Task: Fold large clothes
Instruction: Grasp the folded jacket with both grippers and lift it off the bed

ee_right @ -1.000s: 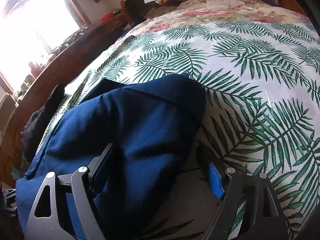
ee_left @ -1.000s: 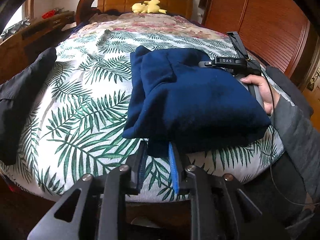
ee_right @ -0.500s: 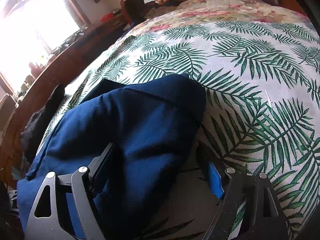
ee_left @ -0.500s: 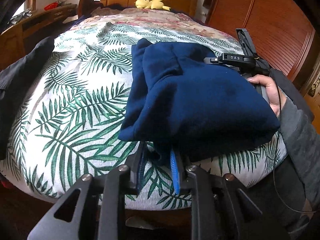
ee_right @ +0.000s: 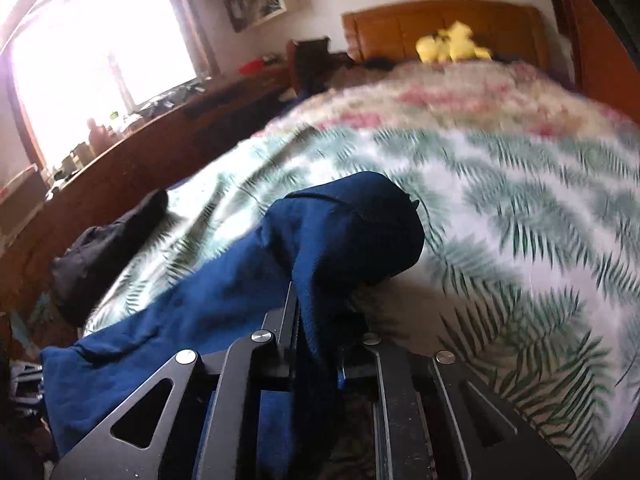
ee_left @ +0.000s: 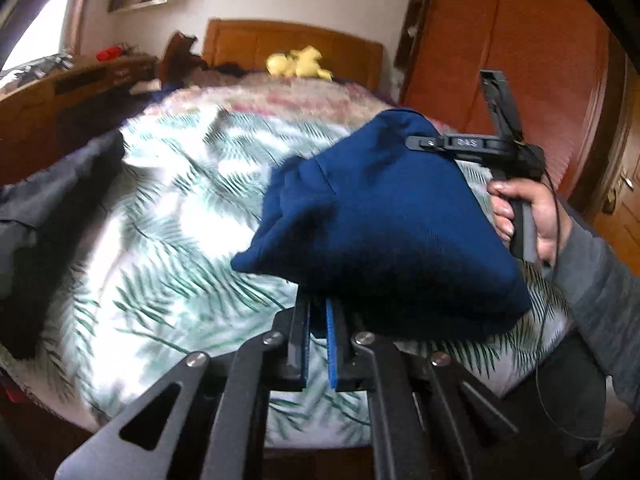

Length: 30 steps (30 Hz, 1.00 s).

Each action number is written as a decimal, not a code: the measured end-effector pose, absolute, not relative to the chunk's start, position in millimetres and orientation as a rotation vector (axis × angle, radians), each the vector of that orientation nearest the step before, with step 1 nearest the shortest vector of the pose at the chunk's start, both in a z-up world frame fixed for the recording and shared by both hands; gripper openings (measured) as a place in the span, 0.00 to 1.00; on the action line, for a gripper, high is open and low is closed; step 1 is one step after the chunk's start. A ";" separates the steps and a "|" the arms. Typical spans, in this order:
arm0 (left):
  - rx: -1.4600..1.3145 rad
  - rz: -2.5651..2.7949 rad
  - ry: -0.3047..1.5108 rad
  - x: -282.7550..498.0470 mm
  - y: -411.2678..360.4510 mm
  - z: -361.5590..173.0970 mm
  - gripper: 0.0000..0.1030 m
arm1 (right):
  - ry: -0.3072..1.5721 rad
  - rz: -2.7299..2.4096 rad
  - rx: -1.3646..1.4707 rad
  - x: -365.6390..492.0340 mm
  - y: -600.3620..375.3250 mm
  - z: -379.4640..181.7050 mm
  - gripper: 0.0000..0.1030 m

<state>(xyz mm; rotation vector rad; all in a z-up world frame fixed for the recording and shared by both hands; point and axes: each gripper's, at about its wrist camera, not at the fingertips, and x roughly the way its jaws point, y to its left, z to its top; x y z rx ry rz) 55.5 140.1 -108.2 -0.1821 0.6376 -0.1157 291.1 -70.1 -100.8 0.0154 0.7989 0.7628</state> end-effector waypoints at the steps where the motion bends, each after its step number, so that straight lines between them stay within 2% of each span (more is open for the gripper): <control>1: -0.190 -0.108 0.621 54.0 149.0 -104.3 0.05 | 0.778 0.769 -0.001 287.6 -61.6 -90.0 0.09; 8: -0.182 0.004 0.488 35.1 238.8 -64.8 0.04 | 0.643 0.833 -0.083 276.2 21.4 -27.9 0.09; 21: -0.118 0.416 0.419 -8.5 447.6 -4.1 0.04 | 0.537 1.057 -0.146 260.8 290.8 35.7 0.09; 26: -0.152 0.524 0.499 -12.9 508.8 -26.3 0.05 | 0.601 1.101 -0.157 247.5 372.7 17.3 0.10; 30: -0.226 0.553 0.620 -5.8 534.3 -72.2 0.05 | 0.854 1.088 -0.237 252.9 415.9 -50.5 0.12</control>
